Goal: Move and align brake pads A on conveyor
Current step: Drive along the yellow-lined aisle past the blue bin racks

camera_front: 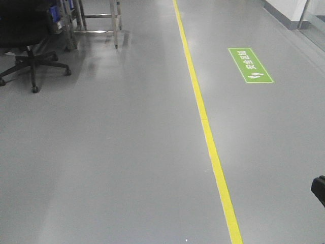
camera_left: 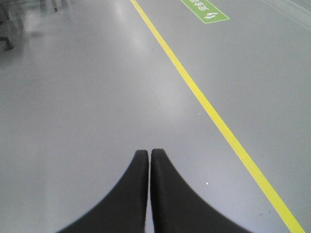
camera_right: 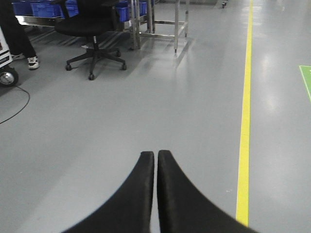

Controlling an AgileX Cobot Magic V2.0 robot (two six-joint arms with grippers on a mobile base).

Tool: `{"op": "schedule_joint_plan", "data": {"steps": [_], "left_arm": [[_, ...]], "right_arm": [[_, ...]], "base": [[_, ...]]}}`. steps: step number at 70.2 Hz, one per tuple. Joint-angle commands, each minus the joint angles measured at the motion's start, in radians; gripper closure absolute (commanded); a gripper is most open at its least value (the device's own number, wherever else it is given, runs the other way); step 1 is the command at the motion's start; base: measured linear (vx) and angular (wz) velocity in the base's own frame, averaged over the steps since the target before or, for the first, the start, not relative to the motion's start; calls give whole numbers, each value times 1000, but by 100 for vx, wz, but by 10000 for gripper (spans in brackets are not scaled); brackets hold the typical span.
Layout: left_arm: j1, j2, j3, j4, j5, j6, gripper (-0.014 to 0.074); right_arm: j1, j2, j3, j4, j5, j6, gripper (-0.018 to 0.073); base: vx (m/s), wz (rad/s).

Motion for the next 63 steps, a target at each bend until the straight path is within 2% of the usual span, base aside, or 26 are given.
{"op": "schedule_joint_plan", "data": {"steps": [1,27,63], "left_arm": [[-5,7,-27,1,-67,-7,603],[-5,7,-27,1,-67,-7,603],[-5,7,-27,1,-67,-7,603]], "right_arm": [[-3,8,-23,0,-68,-9,559],[-3,8,-23,0,-68,-9,559],[-3,8,-23,0,-69,-9,559]], "base": [[23,-17],[31,-9],[45,-3]]}}
